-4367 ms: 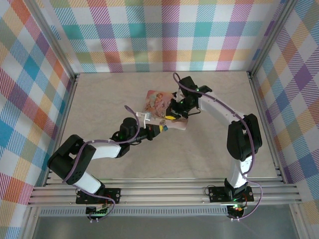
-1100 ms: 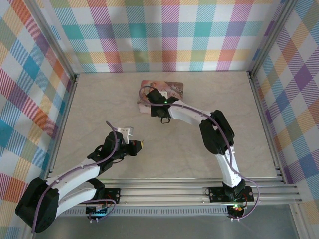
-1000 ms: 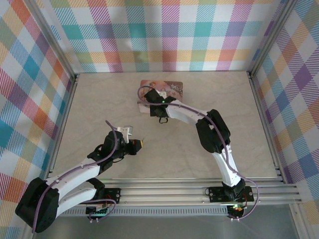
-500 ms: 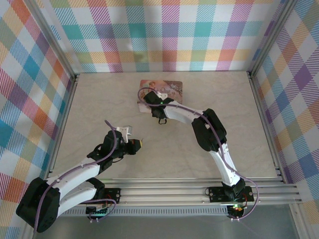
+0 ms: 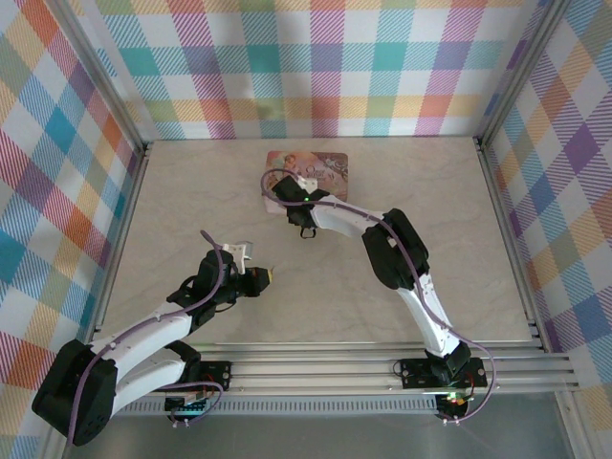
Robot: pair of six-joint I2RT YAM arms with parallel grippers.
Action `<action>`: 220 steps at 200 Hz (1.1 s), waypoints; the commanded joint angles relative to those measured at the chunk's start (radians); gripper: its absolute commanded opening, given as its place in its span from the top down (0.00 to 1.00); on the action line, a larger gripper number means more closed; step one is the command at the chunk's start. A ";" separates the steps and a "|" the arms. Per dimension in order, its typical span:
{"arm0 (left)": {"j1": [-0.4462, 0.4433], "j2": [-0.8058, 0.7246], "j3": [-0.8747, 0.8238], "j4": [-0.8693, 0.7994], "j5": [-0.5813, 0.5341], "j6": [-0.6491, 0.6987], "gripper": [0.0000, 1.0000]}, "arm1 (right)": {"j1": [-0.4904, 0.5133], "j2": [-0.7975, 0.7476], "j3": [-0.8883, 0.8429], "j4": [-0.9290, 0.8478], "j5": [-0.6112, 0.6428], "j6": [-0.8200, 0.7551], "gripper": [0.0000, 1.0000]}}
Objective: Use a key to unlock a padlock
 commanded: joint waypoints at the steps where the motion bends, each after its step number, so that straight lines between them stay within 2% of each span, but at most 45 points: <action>1: 0.013 -0.014 0.002 -0.010 0.017 0.022 1.00 | 0.002 0.028 0.044 0.034 0.003 -0.041 0.56; 37: 0.016 -0.034 -0.007 -0.017 0.011 0.020 1.00 | 0.002 0.038 0.062 0.044 -0.013 -0.095 0.60; 71: 0.017 -0.041 -0.015 -0.019 0.007 0.020 1.00 | 0.002 0.039 0.070 0.057 -0.035 -0.144 0.74; 106: 0.016 -0.042 -0.015 -0.017 0.005 0.021 1.00 | 0.001 0.018 0.051 0.052 -0.061 -0.194 0.84; 178: 0.016 -0.039 -0.020 0.019 0.024 0.007 1.00 | -0.022 -0.146 -0.180 0.079 -0.174 -0.255 0.95; 220: 0.016 -0.018 -0.036 0.153 0.100 0.013 1.00 | -0.022 -0.287 -0.348 0.057 -0.281 -0.222 1.00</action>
